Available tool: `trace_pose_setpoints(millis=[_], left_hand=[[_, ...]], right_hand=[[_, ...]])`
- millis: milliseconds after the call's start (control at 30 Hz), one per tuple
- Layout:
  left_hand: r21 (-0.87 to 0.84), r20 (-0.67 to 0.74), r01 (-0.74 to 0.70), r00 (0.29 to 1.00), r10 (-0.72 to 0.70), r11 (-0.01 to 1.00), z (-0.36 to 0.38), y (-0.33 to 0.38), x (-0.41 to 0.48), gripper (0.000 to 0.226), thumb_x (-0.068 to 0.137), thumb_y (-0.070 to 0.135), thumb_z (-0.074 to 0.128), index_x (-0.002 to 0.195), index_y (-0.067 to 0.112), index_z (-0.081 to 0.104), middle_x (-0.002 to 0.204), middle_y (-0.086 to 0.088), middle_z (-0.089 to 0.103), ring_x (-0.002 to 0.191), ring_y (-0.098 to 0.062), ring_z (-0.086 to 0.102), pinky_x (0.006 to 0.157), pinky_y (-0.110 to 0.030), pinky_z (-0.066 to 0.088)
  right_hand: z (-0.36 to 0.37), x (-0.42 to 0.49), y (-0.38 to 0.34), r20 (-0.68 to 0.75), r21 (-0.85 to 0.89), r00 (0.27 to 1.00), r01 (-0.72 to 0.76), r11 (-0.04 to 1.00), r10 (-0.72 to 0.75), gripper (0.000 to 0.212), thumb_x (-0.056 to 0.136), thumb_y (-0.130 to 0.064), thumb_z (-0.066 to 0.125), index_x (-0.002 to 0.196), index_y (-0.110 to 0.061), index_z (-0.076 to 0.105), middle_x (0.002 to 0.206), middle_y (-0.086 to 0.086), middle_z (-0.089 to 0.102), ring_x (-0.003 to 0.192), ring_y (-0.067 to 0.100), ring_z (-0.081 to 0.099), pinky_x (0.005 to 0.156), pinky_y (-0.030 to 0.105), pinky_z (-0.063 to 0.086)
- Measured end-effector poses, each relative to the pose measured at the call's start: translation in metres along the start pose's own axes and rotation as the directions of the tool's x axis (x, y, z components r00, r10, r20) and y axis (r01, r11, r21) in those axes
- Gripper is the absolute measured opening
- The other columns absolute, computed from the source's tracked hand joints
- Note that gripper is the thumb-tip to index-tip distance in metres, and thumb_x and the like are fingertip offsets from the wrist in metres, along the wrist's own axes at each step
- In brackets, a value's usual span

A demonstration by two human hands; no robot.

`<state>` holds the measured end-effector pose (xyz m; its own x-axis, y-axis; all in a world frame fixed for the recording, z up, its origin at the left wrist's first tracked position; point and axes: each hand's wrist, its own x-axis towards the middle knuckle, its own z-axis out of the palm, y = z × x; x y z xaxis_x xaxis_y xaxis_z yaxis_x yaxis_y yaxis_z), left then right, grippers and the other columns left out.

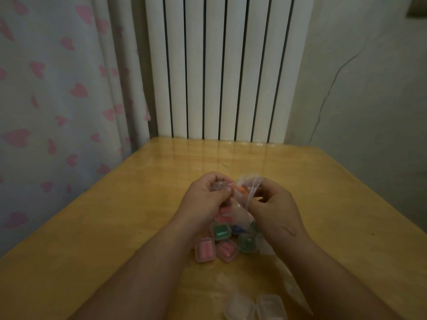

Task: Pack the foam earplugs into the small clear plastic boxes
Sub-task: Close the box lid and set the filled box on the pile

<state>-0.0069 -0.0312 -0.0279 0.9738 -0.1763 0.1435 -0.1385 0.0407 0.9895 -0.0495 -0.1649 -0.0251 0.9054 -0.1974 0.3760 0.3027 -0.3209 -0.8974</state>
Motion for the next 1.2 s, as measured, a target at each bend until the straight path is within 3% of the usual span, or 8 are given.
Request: trace_pose_setpoints(millis=[133,267,433,533,667,833,1067,1200], left_hand=[[0.000,-0.011,0.000,1.000,0.000,1.000,0.000,0.001,-0.001,0.018,0.093,0.005,0.059,0.086,0.019,0.068,0.073,-0.005,0.067,0.059,-0.013,0.062,0.049,-0.027,0.049],[-0.007,-0.008,0.000,1.000,0.000,1.000,0.000,-0.001,0.001,0.018,0.093,0.005,0.060,0.086,0.019,0.069,0.074,-0.006,0.066,0.059,-0.015,0.061,0.051,-0.029,0.049],[-0.182,0.036,0.021,0.999,-0.015,0.983,-0.001,0.005,0.000,0.020,0.077,0.004,0.057,0.086,0.019,0.068,0.080,-0.007,0.062,0.065,-0.019,0.058,0.051,-0.030,0.047],[-0.086,0.074,0.025,0.997,-0.019,0.996,-0.004,0.008,-0.002,0.045,0.066,0.000,0.055,0.100,0.028,0.061,0.099,-0.008,0.059,0.078,-0.023,0.059,0.051,-0.030,0.049],[0.038,-0.027,-0.052,0.998,0.053,0.998,-0.005,0.008,0.000,0.056,0.075,-0.016,0.062,0.101,0.033,0.054,0.107,-0.009,0.057,0.084,-0.022,0.063,0.057,-0.028,0.054],[0.032,-0.174,-0.153,0.972,0.156,0.988,-0.013,0.005,0.004,0.030,0.082,-0.005,0.069,0.093,0.022,0.063,0.097,-0.004,0.061,0.064,-0.023,0.067,0.064,-0.044,0.061],[0.007,-0.256,-0.081,0.963,0.080,0.997,-0.011,0.000,0.009,0.017,0.089,-0.003,0.063,0.085,0.014,0.064,0.087,-0.008,0.063,0.060,-0.019,0.065,0.057,-0.035,0.056],[-0.030,-0.454,-0.044,0.891,0.025,0.999,-0.020,-0.006,0.018,0.021,0.085,-0.002,0.063,0.082,0.018,0.064,0.083,-0.009,0.065,0.060,-0.021,0.068,0.065,-0.044,0.060]], right_hand=[[0.000,-0.001,0.000,-0.026,0.005,1.000,-0.008,1.000,0.008,0.004,0.083,-0.030,0.071,0.081,-0.031,0.074,0.075,-0.009,0.070,0.070,0.006,0.063,0.066,0.042,0.057],[-0.001,-0.001,0.001,-0.072,-0.001,0.997,0.003,1.000,-0.003,0.008,0.086,-0.027,0.070,0.081,-0.032,0.074,0.075,-0.009,0.071,0.071,0.006,0.064,0.068,0.042,0.057],[0.000,-0.002,0.001,-0.111,0.018,0.994,0.001,1.000,0.001,0.007,0.087,-0.026,0.070,0.082,-0.026,0.074,0.071,-0.007,0.070,0.067,0.007,0.062,0.059,0.032,0.051],[0.001,-0.001,0.000,-0.138,0.020,0.990,-0.012,1.000,0.014,0.007,0.087,-0.025,0.070,0.080,-0.024,0.073,0.073,-0.006,0.070,0.068,0.008,0.063,0.059,0.033,0.051],[-0.003,0.000,0.000,-0.204,0.065,0.978,-0.022,0.998,0.034,0.006,0.086,-0.026,0.071,0.083,-0.025,0.076,0.077,-0.009,0.073,0.072,0.005,0.065,0.067,0.034,0.054],[-0.005,-0.002,-0.002,-0.207,0.092,0.978,0.008,0.996,0.012,0.013,0.088,-0.022,0.068,0.084,-0.029,0.077,0.082,-0.015,0.073,0.079,-0.001,0.065,0.069,0.020,0.053],[-0.004,-0.003,-0.003,-0.242,0.124,0.966,-0.064,0.990,0.093,0.006,0.085,-0.027,0.071,0.083,-0.027,0.076,0.075,-0.011,0.073,0.067,-0.004,0.063,0.056,0.020,0.046],[-0.007,0.000,-0.002,-0.303,0.166,0.943,-0.091,0.982,0.138,0.005,0.088,-0.026,0.067,0.086,-0.027,0.071,0.073,-0.008,0.074,0.061,-0.006,0.062,0.052,0.020,0.042]])
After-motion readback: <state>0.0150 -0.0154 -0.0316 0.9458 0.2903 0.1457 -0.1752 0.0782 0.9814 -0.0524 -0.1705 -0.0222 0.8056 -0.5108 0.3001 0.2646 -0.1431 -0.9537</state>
